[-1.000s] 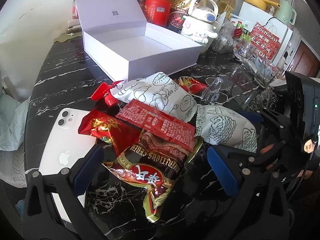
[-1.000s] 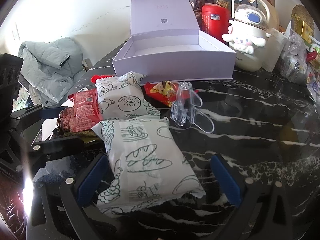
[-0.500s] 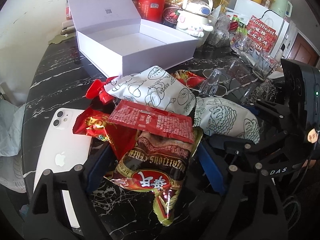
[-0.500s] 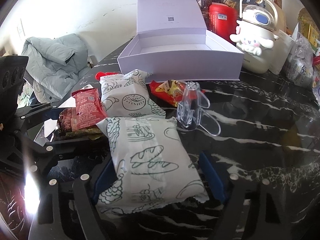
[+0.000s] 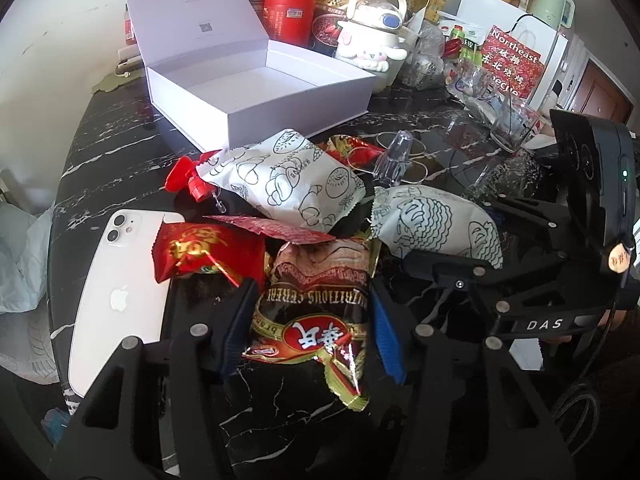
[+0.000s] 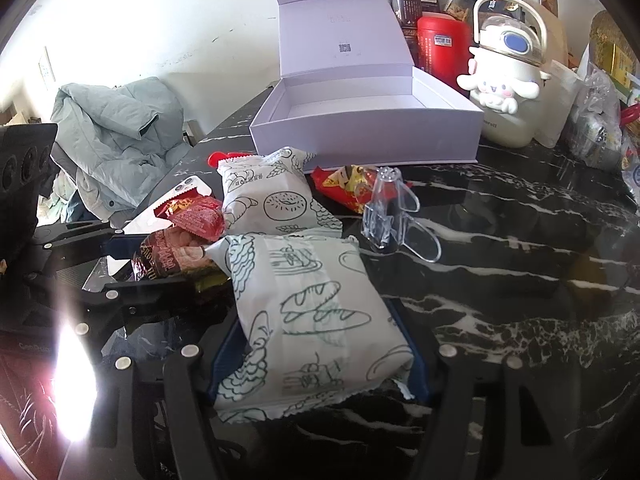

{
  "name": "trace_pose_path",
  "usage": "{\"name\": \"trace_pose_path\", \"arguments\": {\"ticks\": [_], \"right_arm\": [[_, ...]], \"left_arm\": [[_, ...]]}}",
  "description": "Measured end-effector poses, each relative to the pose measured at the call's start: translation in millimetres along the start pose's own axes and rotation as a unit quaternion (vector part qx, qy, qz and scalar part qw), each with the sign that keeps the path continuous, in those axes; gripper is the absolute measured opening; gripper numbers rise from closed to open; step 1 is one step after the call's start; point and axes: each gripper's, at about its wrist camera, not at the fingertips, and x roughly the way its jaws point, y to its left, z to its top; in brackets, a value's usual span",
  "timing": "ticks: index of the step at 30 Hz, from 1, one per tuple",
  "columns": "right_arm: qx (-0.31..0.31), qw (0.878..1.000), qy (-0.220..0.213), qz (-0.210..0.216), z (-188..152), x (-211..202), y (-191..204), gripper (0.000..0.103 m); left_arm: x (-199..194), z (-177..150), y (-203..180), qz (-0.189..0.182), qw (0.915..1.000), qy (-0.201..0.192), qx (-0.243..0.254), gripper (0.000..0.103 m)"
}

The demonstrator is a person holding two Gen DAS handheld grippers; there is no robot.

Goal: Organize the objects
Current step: 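Grasp the red-gold cereal bag with left tool while right tool grasps white bread-print bag, then lift both held bags and carry them over the lavender gift box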

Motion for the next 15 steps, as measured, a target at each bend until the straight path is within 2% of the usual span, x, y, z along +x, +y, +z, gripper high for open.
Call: {"name": "trace_pose_path", "arguments": {"ticks": [10,15], "right_arm": [[-0.001,1.0,-0.005,0.003,-7,-13,2,0.069],[0.005,1.0,0.001,-0.001,-11,-13,-3,0.069]], "left_arm": [[-4,-5,-7,-0.006,1.0,0.006,0.0,0.05],[8,-5,-2,-0.003,0.9995,0.022,-0.023,0.051]]}}
